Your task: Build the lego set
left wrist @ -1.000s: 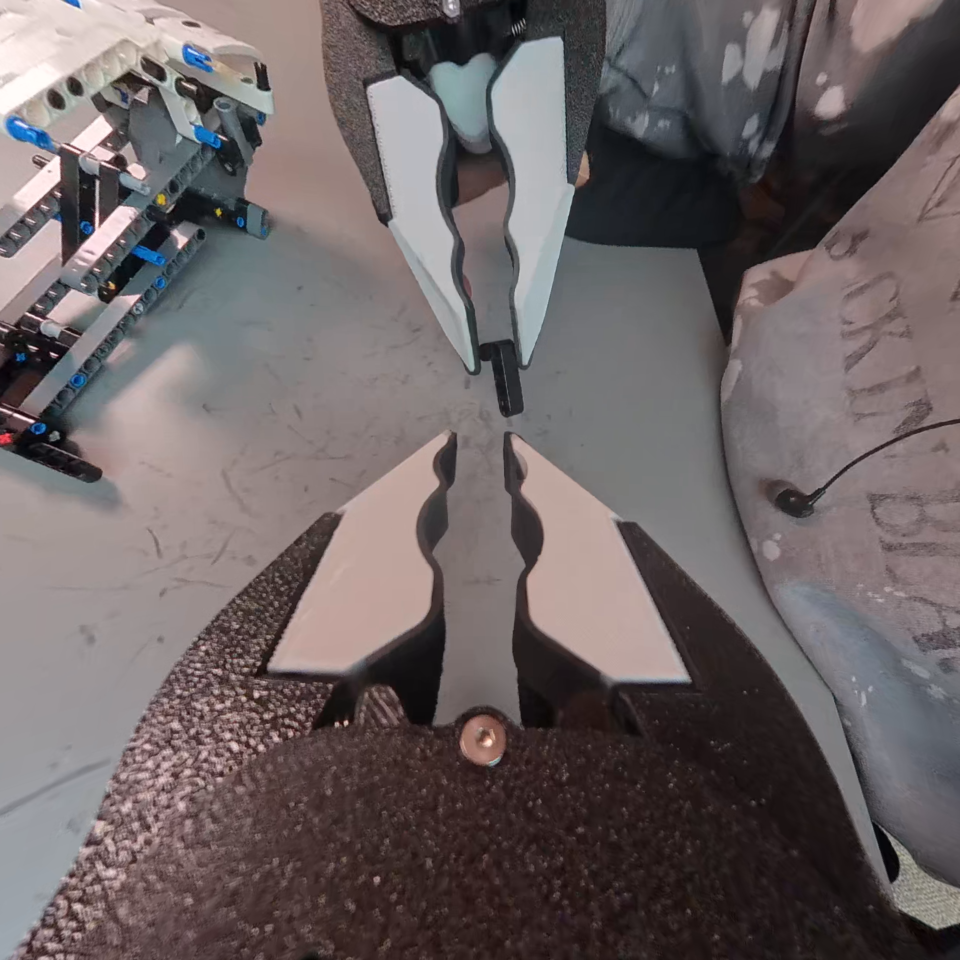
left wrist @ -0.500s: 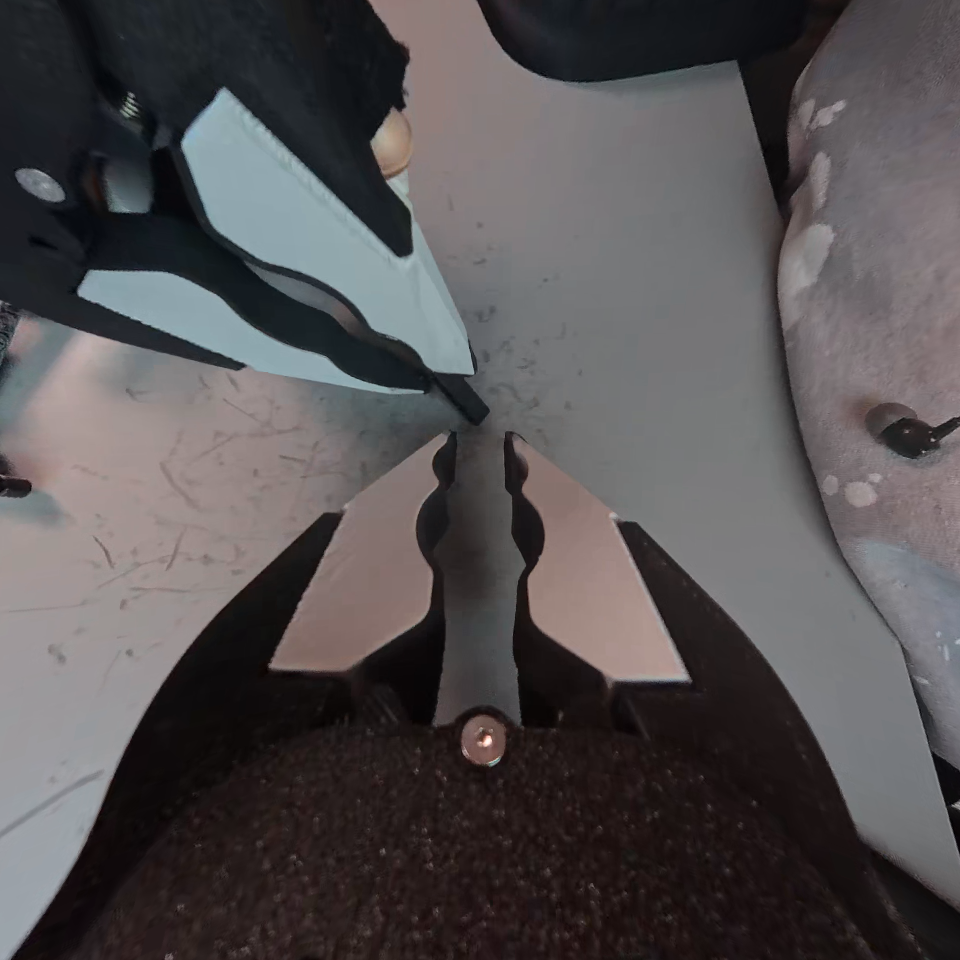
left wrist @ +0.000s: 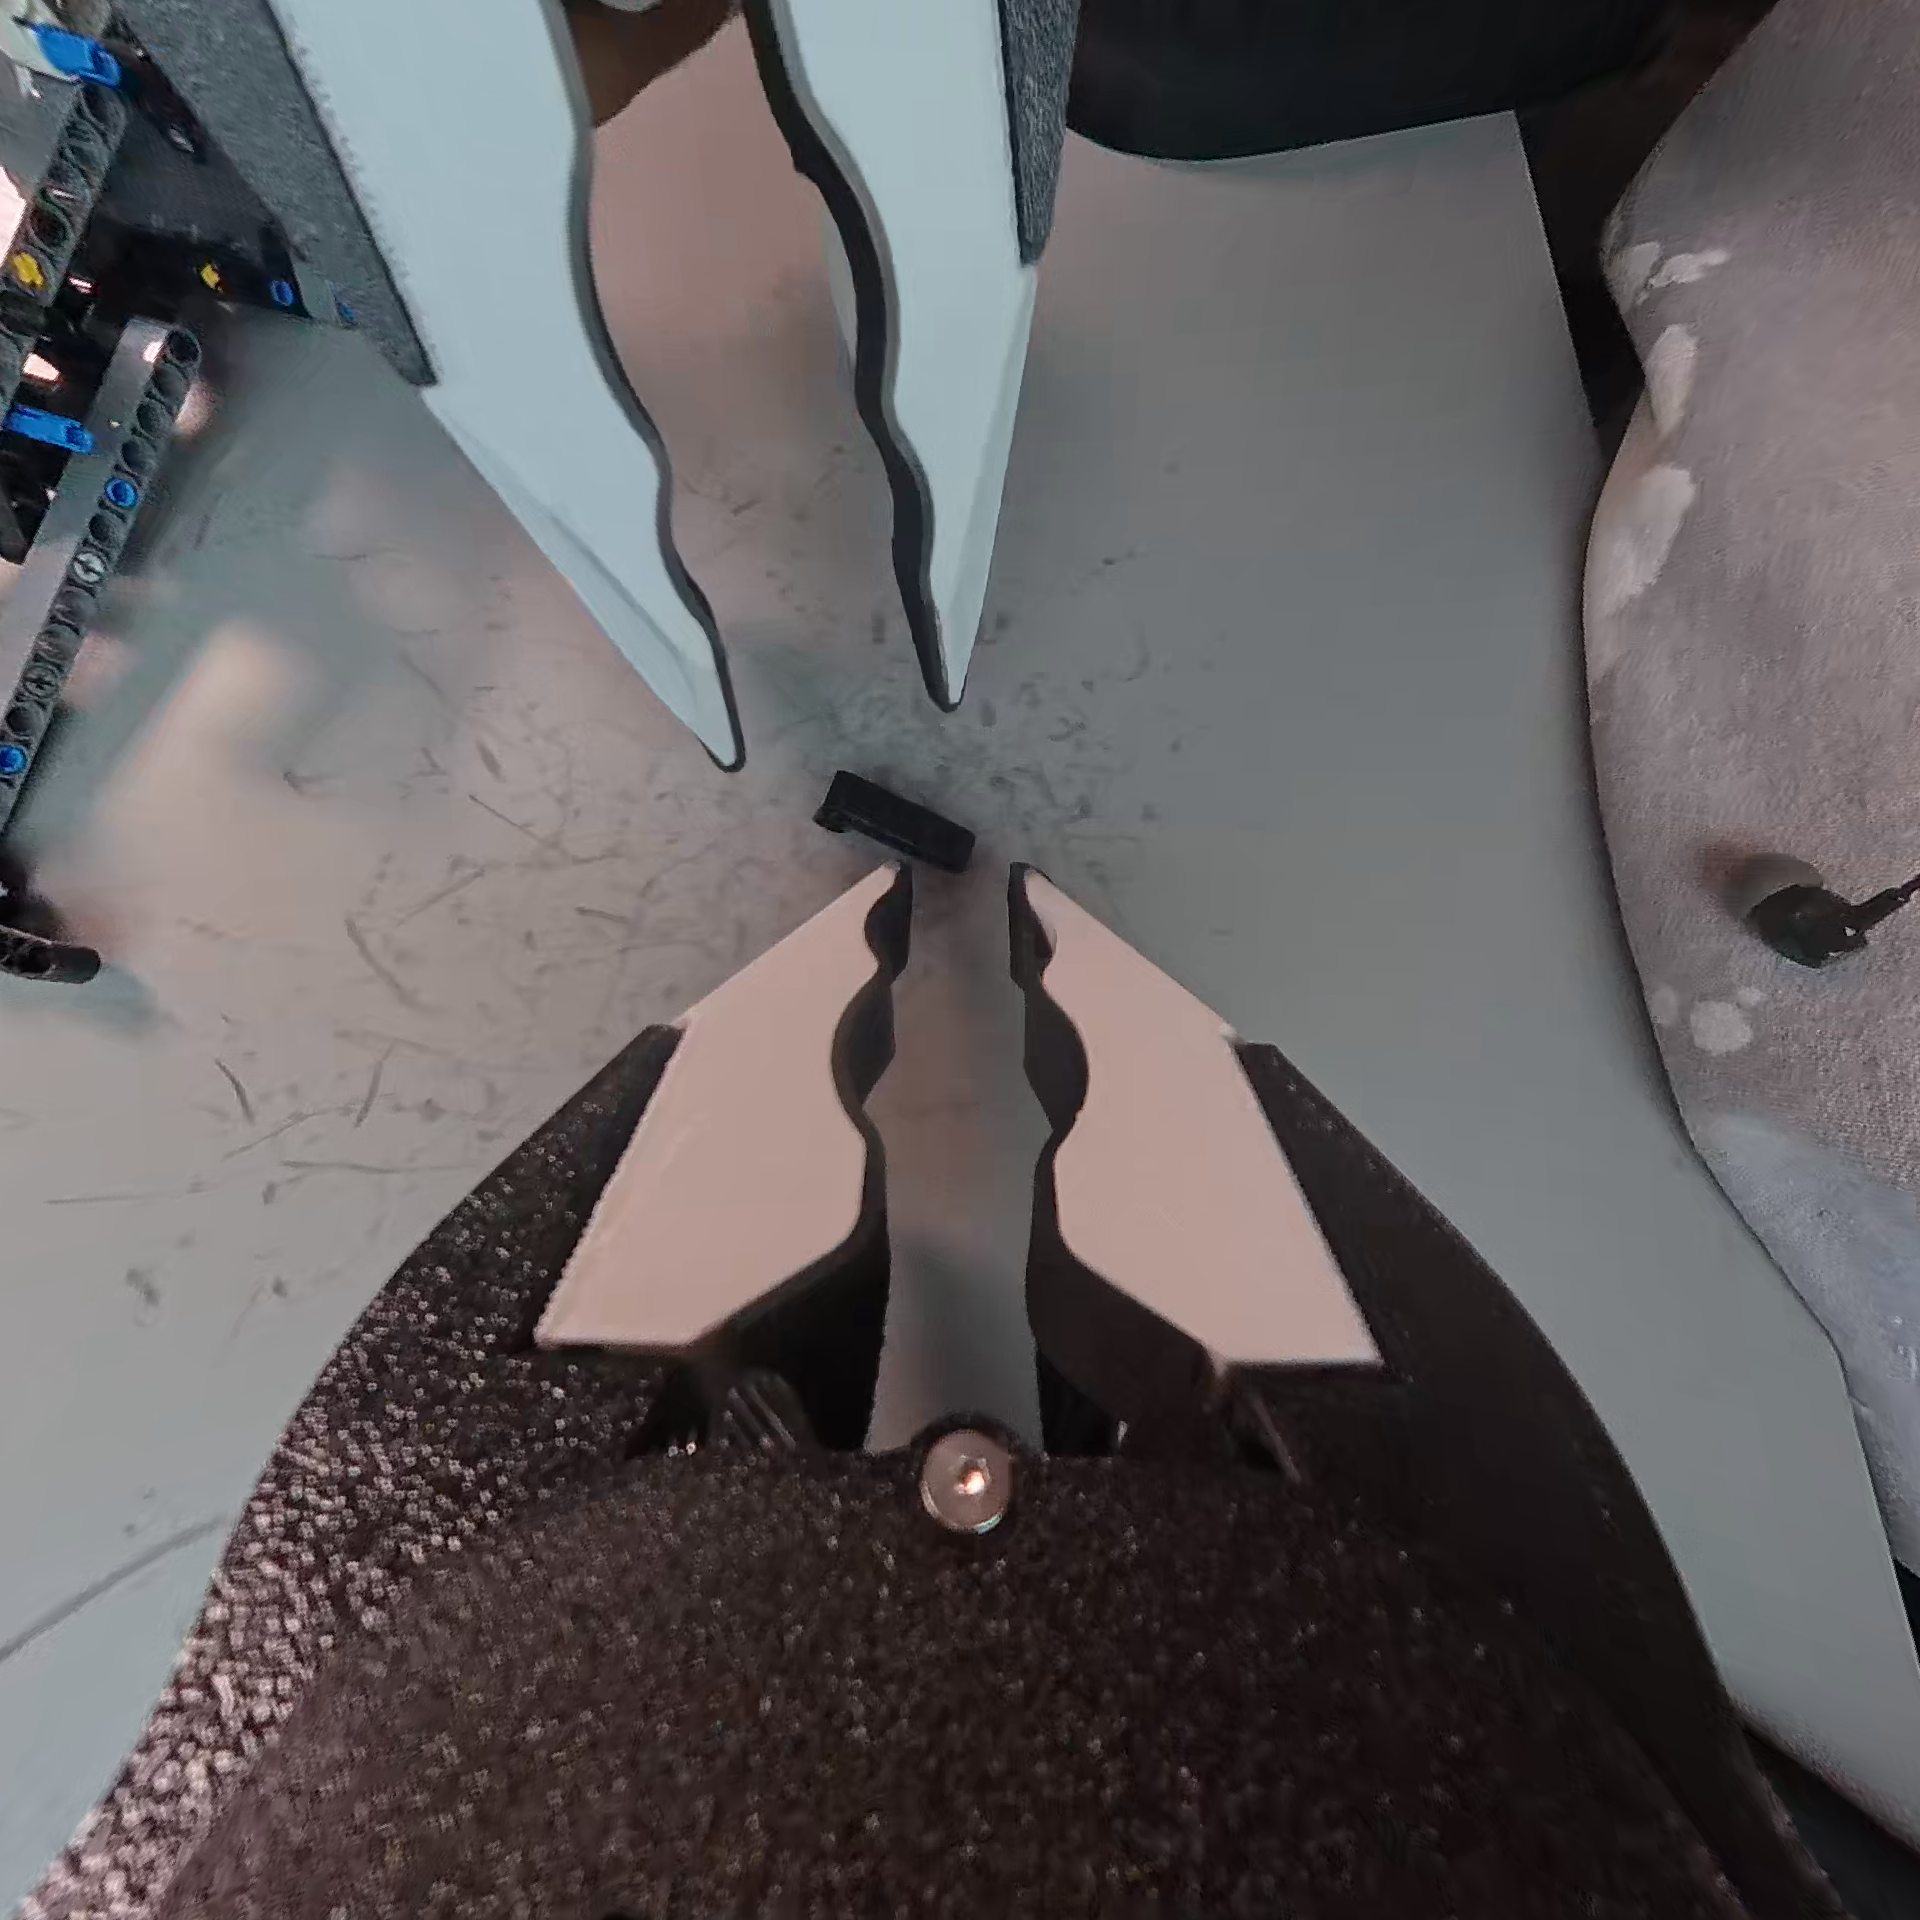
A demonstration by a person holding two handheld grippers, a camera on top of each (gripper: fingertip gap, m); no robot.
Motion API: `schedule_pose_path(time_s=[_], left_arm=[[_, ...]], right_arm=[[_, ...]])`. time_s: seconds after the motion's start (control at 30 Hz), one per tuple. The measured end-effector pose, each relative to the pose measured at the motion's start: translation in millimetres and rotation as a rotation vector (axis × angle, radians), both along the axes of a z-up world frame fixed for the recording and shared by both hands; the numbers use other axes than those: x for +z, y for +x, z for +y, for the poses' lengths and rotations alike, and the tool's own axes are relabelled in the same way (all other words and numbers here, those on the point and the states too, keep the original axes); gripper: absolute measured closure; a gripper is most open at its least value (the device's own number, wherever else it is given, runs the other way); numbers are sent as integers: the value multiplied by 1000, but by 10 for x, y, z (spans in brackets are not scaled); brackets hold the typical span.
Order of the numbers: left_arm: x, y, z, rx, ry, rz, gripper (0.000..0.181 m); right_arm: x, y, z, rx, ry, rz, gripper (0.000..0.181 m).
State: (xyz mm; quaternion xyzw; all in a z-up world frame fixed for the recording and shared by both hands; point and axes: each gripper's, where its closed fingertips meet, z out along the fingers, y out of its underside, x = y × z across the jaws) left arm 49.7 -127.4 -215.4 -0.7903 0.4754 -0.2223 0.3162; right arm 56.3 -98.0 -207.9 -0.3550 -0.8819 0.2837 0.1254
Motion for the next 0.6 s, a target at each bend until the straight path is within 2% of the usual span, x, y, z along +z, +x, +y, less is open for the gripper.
schedule_pose_path(time_s=[0.03,0.17,0.23,0.27,0.33,0.47,0.6], left_arm=[[0,10,-3,-2,-2,-4,164],[-43,30,-18,-8,-24,-8,164],[-62,29,-33,-15,-31,-2,164],[-58,29,-36,-18,-27,-1,164],[-27,27,-32,-20,-10,-4,164],[48,34,-8,-25,39,-15,164],[63,85,-1,-28,68,-18,164]], right_arm=[[-29,-11,-4,8,32,56,145],[-107,-114,-64,37,88,203,152],[-130,-101,-106,71,65,176,165],[-133,-83,-110,77,46,137,165],[-107,-12,-90,70,-9,0,172],[-25,238,-6,48,-77,-424,171],[-58,233,19,64,-60,-638,171]])
